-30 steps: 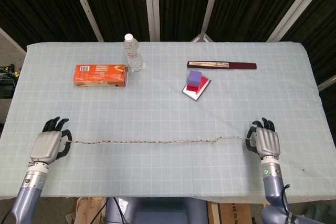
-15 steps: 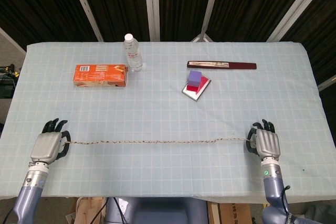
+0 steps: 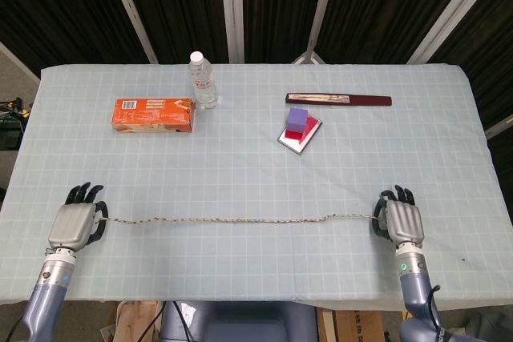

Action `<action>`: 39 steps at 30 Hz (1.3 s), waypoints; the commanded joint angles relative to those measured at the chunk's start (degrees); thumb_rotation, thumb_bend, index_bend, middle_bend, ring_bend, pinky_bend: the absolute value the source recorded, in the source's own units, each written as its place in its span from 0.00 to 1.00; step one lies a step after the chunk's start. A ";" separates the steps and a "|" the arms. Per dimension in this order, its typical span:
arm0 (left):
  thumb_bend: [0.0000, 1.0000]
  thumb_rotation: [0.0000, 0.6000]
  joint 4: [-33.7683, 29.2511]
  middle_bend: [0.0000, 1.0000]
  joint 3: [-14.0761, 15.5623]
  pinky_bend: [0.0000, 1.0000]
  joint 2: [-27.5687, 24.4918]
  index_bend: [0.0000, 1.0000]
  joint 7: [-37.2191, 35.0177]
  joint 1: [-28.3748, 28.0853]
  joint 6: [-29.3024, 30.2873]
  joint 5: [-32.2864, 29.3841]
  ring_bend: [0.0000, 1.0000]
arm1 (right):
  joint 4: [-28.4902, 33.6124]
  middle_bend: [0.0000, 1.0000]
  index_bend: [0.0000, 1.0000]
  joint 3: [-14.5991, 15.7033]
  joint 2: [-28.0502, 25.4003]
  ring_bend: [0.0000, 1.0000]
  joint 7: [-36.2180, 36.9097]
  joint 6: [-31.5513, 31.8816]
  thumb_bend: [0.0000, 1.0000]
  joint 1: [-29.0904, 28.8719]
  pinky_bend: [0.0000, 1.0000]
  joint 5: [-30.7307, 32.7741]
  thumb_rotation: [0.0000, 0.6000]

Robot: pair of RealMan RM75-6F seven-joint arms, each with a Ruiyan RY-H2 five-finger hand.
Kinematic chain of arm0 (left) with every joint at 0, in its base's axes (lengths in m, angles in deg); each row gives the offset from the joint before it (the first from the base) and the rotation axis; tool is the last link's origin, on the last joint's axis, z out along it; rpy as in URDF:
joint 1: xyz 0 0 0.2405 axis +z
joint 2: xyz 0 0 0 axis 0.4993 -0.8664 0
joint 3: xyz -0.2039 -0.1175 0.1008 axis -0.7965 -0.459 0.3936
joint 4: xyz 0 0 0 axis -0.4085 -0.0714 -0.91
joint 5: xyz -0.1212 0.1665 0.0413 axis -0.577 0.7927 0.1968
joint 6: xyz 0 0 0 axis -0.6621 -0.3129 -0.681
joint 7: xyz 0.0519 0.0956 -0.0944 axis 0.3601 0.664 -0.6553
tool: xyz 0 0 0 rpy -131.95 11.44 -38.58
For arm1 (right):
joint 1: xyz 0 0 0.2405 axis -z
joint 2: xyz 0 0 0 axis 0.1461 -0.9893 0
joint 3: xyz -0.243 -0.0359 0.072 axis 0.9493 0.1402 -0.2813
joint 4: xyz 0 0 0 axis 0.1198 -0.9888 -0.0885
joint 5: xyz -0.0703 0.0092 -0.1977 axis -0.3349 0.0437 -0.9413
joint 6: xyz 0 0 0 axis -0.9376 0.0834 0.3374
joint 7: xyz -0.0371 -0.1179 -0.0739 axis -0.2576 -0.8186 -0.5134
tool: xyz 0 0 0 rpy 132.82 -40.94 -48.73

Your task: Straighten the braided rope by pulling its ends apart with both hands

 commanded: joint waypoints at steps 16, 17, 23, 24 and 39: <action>0.22 1.00 -3.76 0.00 0.56 0.00 -4.93 0.27 1.15 0.11 -0.98 -0.55 0.00 | 5.39 0.03 0.00 0.92 -2.86 0.00 -2.11 -0.51 0.46 -0.11 0.00 0.07 1.00; 0.21 1.00 -4.36 0.00 0.33 0.00 -5.50 0.26 0.50 0.24 -0.62 -0.28 0.00 | 5.99 0.03 0.00 0.88 -3.23 0.00 -1.95 -0.33 0.46 -0.04 0.00 -0.16 1.00; 0.16 1.00 -8.17 0.00 -0.95 0.00 -9.50 0.16 -7.14 2.15 3.25 4.11 0.00 | 9.90 0.00 0.00 0.78 -7.15 0.00 0.54 1.41 0.45 0.91 0.00 -3.82 1.00; 0.16 1.00 -8.51 0.00 -1.00 0.00 -10.15 0.16 -8.64 2.68 4.20 5.25 0.00 | 10.36 0.00 0.00 0.77 -7.89 0.00 1.08 1.75 0.45 1.14 0.00 -4.51 1.00; 0.16 1.00 -0.61 0.00 4.30 0.00 -14.97 0.06 -26.69 14.36 21.59 22.87 0.00 | 10.86 0.00 0.00 6.81 -19.13 0.00 14.36 14.15 0.45 10.57 0.00 -24.51 1.00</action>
